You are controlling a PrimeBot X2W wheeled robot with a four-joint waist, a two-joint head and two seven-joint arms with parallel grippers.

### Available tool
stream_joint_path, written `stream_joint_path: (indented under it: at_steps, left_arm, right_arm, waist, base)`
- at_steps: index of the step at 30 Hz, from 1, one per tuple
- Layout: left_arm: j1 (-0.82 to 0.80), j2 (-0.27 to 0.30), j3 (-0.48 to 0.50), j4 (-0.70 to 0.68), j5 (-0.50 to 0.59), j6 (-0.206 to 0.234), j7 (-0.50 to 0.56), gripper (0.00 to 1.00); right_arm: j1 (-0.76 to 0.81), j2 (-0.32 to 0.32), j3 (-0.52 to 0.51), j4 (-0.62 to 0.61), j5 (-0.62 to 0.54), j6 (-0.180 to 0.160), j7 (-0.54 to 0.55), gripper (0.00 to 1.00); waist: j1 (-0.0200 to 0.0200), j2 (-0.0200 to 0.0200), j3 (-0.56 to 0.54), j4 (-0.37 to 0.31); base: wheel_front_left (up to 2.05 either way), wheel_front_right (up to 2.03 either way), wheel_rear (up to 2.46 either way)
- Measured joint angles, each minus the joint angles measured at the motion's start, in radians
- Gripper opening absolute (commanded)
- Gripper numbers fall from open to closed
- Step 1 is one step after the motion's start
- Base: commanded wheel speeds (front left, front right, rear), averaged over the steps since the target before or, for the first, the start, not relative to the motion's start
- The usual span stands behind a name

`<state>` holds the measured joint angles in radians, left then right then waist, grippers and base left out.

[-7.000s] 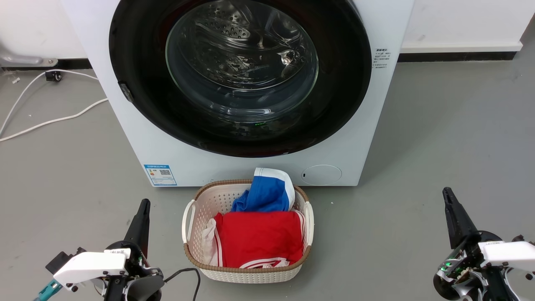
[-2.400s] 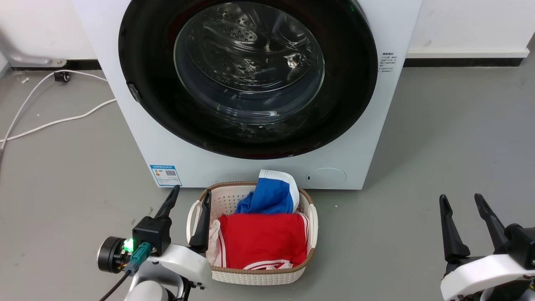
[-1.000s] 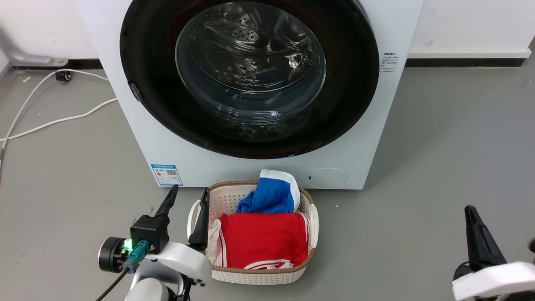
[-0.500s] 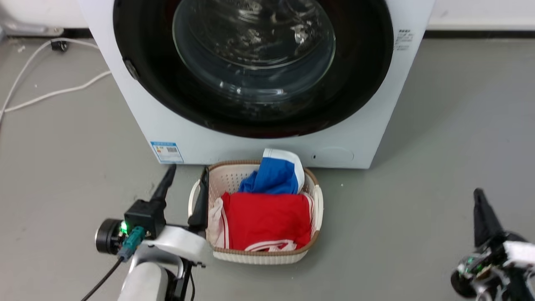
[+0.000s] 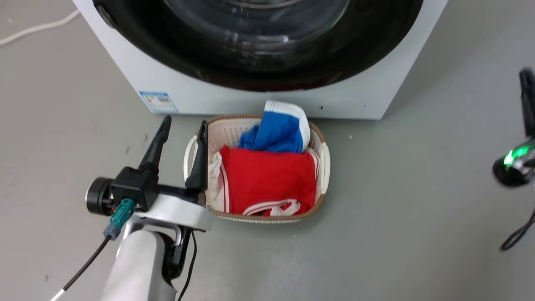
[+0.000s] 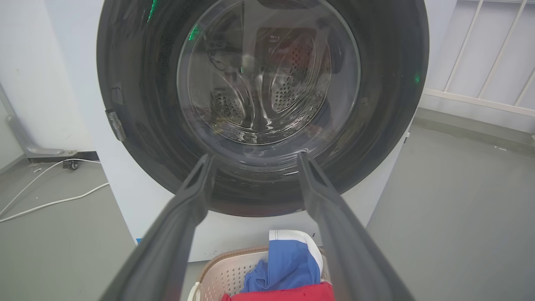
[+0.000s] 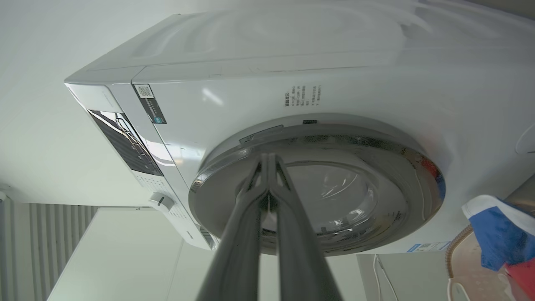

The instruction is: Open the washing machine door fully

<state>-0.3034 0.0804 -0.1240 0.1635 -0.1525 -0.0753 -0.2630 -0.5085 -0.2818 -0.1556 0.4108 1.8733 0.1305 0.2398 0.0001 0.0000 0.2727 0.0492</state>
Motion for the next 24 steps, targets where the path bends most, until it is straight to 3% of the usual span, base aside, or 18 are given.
stream_joint_path:
  at_steps: [4,9,17,24]
  left_arm:
    - [-0.029,-0.005,-0.003,-0.021,0.007,-0.004,0.000,1.00]
    - [-0.053,-0.010,-0.003,-0.035,0.009,-0.009,0.000,1.00]
    - [-0.079,-0.016,-0.002,-0.062,0.016,-0.012,0.000,1.00]
    - [-0.100,-0.019,0.002,-0.082,0.018,-0.013,0.000,1.00]
  right_arm:
    - [-0.132,-0.106,0.114,0.081,0.010,0.000,0.073,0.00]
    - [-0.312,-0.178,0.255,0.179,0.011,0.000,0.116,0.00]
    - [-0.593,-0.202,0.441,0.340,-0.001,0.000,0.118,0.00]
    - [-0.796,-0.183,0.567,0.463,-0.025,0.000,0.136,0.00]
  waist:
    - [0.0000,0.0000,0.056,0.007]
    - [0.0001,0.0000,0.113,0.015]
    - [0.0001,0.0000,0.172,0.024]
    - [0.0000,0.0000,0.219,0.029]
  base:
    - [0.00,0.00,0.00]
    - [0.00,0.00,0.00]
    - [0.00,0.00,0.00]
    - [0.00,0.00,0.00]
